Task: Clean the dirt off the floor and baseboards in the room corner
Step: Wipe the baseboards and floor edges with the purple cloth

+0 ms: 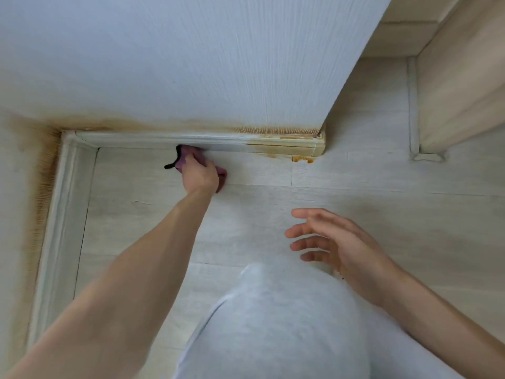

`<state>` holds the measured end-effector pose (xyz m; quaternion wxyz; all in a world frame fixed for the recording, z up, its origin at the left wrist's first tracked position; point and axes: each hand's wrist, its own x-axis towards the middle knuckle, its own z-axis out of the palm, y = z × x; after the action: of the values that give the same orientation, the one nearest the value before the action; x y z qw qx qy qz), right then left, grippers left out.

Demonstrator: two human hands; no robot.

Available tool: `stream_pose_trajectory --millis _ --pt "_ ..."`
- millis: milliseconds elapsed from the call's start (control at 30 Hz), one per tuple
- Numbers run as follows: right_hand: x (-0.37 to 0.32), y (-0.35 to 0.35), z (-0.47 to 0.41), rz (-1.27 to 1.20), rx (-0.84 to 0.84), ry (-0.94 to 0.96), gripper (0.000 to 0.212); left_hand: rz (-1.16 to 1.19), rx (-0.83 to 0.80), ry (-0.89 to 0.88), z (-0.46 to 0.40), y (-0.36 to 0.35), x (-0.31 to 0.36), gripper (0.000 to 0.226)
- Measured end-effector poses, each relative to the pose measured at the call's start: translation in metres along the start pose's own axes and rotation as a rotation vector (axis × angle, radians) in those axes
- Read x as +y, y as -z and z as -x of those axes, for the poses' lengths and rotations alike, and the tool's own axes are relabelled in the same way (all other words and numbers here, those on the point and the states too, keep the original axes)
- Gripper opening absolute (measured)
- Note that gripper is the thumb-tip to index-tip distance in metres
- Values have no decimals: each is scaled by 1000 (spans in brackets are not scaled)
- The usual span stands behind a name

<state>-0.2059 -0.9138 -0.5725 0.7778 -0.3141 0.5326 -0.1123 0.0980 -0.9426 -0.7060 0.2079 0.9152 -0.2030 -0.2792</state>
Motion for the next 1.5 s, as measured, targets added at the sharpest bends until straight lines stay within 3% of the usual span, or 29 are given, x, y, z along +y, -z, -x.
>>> stream_pose_trajectory --millis 167,333,467,533,600,667,700,767,833,900,1000,1100,1200,1300,1367,1433,1500 --pt "6 18 0 -65 5 54 25 -479 17 -243 25 -28 17 35" --pt "10 42 9 -181 73 51 26 -773 -71 -486 62 -65 51 30" --pt "10 48 10 -234 85 52 26 -830 -142 -608 79 -75 61 24" --pt "4 52 10 -248 58 68 26 -787 -183 -651 75 -51 58 13" --pt "1 67 11 -279 86 113 26 -694 -230 -631 67 -18 58 20" --pt "24 103 13 -105 385 211 25 -624 -233 -572 59 16 63 26" --pt "46 127 16 173 617 198 34 -631 -230 -544 52 30 64 26" --pt "97 171 27 619 865 -46 74 -678 -247 -490 36 49 63 24" --pt "145 197 31 740 893 -256 92 -732 -255 -434 21 57 60 23" --pt "163 202 22 785 904 -320 85 -727 -259 -383 16 54 57 24" --pt "145 195 -7 731 948 -383 87 -482 -392 -294 36 36 55 29" --pt "113 177 -35 761 855 -358 90 -378 -320 -323 53 1 54 39" --pt "92 132 -60 1090 569 -2 82 -420 -124 -466 70 -48 55 28" --pt "66 91 -80 1223 215 413 76 -477 -189 -613 81 -77 46 22" --pt "55 79 -88 1292 94 591 74 -495 -223 -718 82 -72 40 26" --pt "46 76 -93 1331 31 607 71 -387 -203 -720 84 -52 30 20" --pt "41 73 -98 1294 29 554 66 -248 -163 -548 87 -28 19 16"
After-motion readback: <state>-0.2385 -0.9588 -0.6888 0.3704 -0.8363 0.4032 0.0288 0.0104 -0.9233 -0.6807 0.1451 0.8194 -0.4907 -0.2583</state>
